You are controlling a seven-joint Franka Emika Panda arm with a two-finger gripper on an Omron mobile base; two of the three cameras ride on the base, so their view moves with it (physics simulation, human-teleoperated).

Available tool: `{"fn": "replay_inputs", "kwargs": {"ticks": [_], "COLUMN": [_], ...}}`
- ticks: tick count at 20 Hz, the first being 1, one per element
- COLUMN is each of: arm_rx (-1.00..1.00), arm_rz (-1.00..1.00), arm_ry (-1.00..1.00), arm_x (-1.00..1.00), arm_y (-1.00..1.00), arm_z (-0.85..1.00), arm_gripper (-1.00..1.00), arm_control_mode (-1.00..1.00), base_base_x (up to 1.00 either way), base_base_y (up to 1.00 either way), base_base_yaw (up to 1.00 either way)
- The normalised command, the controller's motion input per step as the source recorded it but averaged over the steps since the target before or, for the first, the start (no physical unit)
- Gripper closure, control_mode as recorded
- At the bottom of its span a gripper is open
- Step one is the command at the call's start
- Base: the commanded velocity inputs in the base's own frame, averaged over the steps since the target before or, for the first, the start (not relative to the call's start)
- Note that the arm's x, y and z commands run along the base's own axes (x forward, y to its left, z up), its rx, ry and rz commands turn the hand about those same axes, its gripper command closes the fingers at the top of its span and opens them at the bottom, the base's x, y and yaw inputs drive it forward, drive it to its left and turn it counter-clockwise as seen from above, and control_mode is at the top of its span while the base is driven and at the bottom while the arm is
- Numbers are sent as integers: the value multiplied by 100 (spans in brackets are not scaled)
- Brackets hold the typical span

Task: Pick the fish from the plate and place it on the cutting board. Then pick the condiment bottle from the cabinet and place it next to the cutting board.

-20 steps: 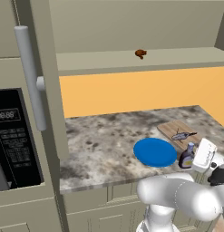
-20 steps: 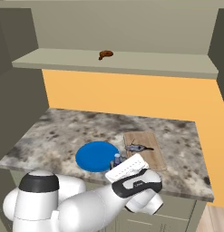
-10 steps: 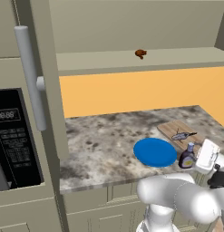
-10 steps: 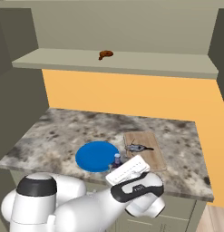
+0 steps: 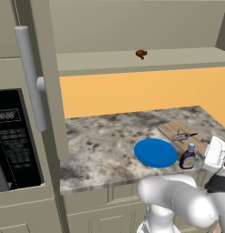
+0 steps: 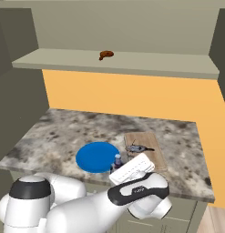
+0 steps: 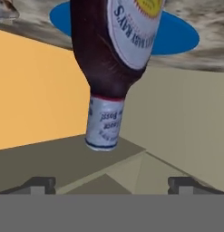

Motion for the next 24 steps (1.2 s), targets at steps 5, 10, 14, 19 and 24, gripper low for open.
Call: {"fn": "replay_inputs", "kwargs": {"ticks": [5, 10, 14, 19, 24], "arm_rx": [-3, -6, -9, -14, -22], "arm_rz": [-2, -7, -8, -7, -10], "arm_ry": [-6, -15, -17, -15, -18], "arm_x": [-18, -20, -14, -5, -9], "arm_y": [-13, -5, 0, 0, 0], "arm_z": [17, 11, 12, 12, 4], "arm_gripper": [-100, -100, -100, -100, -100], "arm_control_mode": [-100, -100, -100, -100, -100], "base_base_x": [0, 0, 0, 0, 0], "base_base_y": [0, 0, 0, 0, 0], "base_base_yaw": [0, 0, 0, 0, 0]}}
